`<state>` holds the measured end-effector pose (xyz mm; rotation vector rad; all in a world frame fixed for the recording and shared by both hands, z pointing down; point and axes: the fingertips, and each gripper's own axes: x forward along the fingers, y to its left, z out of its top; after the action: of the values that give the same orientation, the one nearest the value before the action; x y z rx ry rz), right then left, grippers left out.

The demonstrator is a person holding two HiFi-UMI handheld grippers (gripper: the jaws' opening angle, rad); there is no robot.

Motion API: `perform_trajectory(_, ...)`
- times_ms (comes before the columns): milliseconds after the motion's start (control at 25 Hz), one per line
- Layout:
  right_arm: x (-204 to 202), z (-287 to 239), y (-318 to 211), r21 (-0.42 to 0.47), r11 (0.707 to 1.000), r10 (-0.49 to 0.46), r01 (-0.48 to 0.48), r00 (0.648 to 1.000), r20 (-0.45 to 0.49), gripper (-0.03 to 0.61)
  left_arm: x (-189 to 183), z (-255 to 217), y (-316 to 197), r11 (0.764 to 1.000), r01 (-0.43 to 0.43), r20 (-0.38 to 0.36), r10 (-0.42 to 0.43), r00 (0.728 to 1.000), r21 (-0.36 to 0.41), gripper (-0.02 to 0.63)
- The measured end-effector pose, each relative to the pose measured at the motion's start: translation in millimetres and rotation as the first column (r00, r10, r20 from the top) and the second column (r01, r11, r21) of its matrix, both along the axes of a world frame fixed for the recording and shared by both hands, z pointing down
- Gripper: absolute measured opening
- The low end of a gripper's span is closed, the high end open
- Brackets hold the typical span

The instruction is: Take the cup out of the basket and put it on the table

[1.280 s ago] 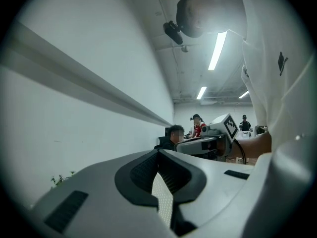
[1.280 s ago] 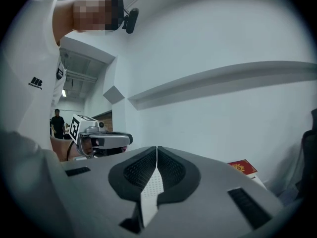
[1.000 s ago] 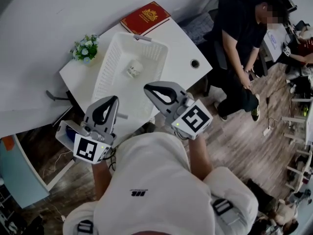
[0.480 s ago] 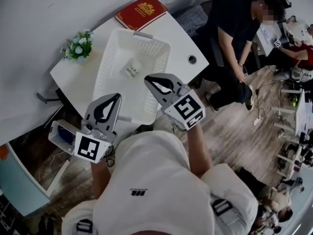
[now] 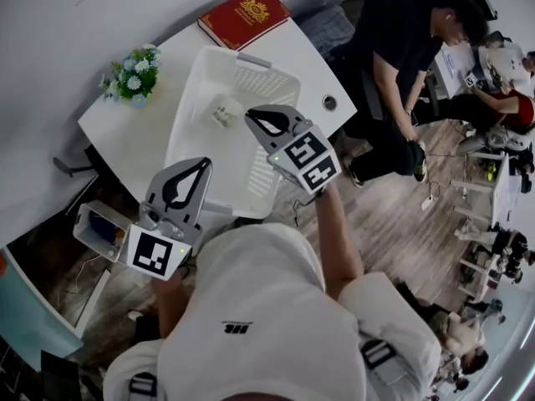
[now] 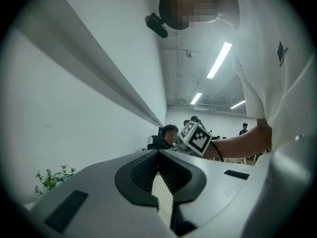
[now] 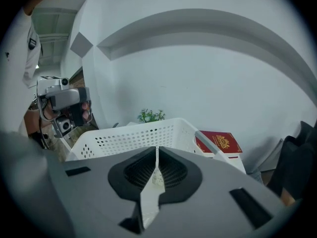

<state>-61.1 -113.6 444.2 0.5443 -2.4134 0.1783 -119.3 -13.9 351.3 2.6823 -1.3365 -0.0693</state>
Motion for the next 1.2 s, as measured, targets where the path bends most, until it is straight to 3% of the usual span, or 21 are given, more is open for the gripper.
perform_trajectory(400,-15,43,-20,-0.011,0.996,-0.093,0.093,0.969,-0.23,0.017,-6,9,-12,1.0,-0.007,0.018,0.008,1.0,-0.024,0.009)
perform_trajectory(560,-12,65,-25,-0.033,0.991,-0.134,0.131,0.929,-0.346,0.019,-6,11,-15,1.0,-0.007,0.011,0.007,1.0,-0.026,0.009)
perform_trajectory(720,-9,91,-30,-0.076,0.982,-0.187,0.171,0.867,-0.461,0.039,-8,16,-18,0.999,-0.005,0.009,0.005,1.0,-0.035,0.009)
perform_trajectory(1200,-12,146,-44,-0.221,0.965,-0.249,0.143,0.771,-0.586,0.122,-10,23,-18,0.999,-0.003,0.031,0.005,1.0,-0.036,0.009)
